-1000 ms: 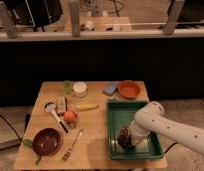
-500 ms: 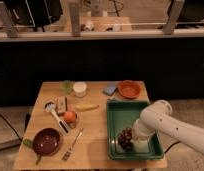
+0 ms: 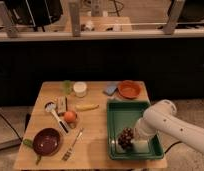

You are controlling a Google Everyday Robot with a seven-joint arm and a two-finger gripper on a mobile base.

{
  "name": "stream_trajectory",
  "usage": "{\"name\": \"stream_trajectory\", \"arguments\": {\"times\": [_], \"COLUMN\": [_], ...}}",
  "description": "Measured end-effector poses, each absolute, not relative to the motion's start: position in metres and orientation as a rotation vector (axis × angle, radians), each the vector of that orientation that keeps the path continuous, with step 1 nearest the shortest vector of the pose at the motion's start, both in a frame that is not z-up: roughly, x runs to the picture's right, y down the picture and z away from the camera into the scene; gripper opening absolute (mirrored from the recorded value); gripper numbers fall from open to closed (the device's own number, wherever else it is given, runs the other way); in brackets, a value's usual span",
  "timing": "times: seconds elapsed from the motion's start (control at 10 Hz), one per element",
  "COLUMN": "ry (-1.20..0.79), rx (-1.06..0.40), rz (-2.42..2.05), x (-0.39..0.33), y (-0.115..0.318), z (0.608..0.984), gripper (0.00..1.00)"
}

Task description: Place grapes in plastic cup

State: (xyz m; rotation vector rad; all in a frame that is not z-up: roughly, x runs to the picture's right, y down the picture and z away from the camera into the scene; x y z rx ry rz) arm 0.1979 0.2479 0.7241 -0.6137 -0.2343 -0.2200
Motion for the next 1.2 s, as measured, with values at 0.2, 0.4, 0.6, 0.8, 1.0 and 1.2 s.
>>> {"name": "stream_trajectory", "arguments": {"times": [0.2,0.4,0.6,0.8,1.0,1.2], "ry": [-0.281,-0.383,-0.448,-0.501,-0.536,-0.561], "rx": [-0.584,-0.549,-0.542,-0.550,-0.553,-0.554], "rz": [-0.279,-0.445,-0.533,-0.575,-0.630,-0.694], "x": [0.192,0.174,0.167,0.158,0.151,0.146], "y": [0.243,0.244,0.248,0.253,0.258,0.262], "z": [0.715,0.718,0.721,0.721,0.719,0.719], "gripper": [0.30,0.50,0.69,0.80,0.80,0.80]}}
